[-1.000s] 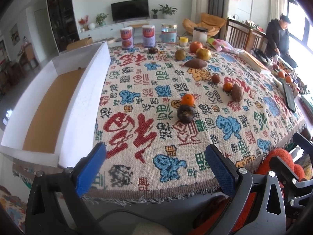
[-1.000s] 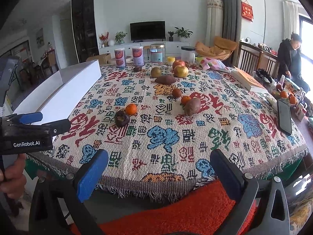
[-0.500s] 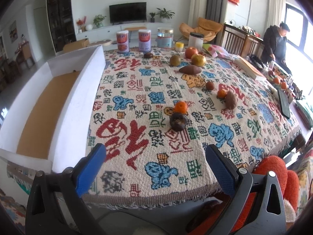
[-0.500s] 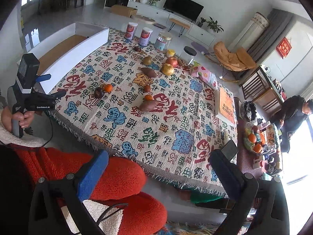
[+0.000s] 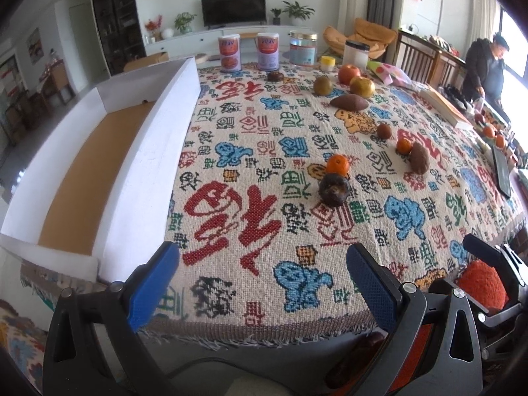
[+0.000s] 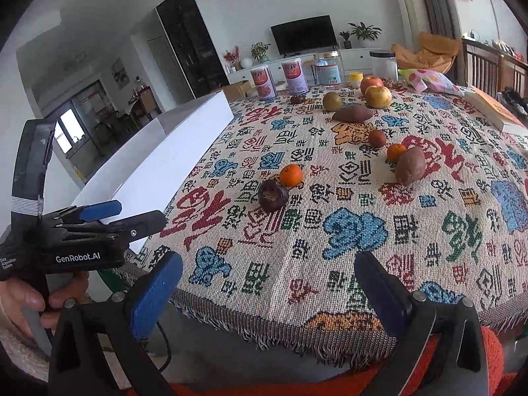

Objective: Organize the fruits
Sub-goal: 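Move the left tool to the dark round fruit and close on it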

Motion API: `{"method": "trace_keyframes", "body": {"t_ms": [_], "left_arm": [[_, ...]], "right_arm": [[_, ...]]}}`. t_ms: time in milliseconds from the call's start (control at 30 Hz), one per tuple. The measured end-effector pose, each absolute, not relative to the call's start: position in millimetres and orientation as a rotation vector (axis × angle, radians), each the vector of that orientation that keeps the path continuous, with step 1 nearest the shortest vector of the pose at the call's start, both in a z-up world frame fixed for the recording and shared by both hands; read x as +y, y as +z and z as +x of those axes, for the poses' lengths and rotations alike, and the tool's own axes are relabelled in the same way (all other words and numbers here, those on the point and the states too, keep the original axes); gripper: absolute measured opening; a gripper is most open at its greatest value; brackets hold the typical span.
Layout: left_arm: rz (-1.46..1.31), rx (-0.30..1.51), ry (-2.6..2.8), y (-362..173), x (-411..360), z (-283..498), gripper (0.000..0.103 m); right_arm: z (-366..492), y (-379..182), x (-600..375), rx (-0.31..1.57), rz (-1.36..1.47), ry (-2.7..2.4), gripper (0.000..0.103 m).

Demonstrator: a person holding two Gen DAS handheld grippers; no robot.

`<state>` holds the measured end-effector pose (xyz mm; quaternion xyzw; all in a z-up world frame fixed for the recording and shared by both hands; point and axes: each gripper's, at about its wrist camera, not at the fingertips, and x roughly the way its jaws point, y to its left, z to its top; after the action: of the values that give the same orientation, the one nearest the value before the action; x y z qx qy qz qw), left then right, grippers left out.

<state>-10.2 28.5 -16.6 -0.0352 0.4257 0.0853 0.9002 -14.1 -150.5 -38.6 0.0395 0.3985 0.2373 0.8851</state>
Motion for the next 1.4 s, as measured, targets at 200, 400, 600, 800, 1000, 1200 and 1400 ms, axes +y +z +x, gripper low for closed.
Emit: {"method": "trace_keyframes", "body": {"t_ms": [200,400,600,800,1000,1200,1400], "left_arm": [[-0.108,0.939,0.149,-34.0,29.4,-4.5,0.102],[-0.103,0.947,0.152,-39.8,28.9,-0.3,0.102],[-0.065,0.962,0.152,-50.9,24.7,8.3,0.102],[-0.018,0.961,0.138,-69.9,19.5,29.4,0.102],[0.014,1.026,0.127,-96.1,14.7,42.0,0.102],[-0.059,1.055,0.112,-108.2,23.3,42.3,0.103],[-0.072,1.05,0.128,-109.2,22.5,44.5,0.103]], "right_arm": [[-34.0,-27.4,-160.8,0.73,-0.007,0.353,0.103],[-36.8,-30.0,-178.2,0.703,0.054,0.284,0.103],[-34.6,-34.6,-179.8,0.715,0.066,0.278,0.103],[-33.5,-36.5,-181.6,0.721,0.077,0.28,0.103],[-33.8,-37.4,-185.3,0.719,0.098,0.287,0.103],[-35.6,-36.8,-184.3,0.715,0.094,0.287,0.103],[-31.1,-39.2,-185.0,0.734,0.103,0.296,0.103]]}}
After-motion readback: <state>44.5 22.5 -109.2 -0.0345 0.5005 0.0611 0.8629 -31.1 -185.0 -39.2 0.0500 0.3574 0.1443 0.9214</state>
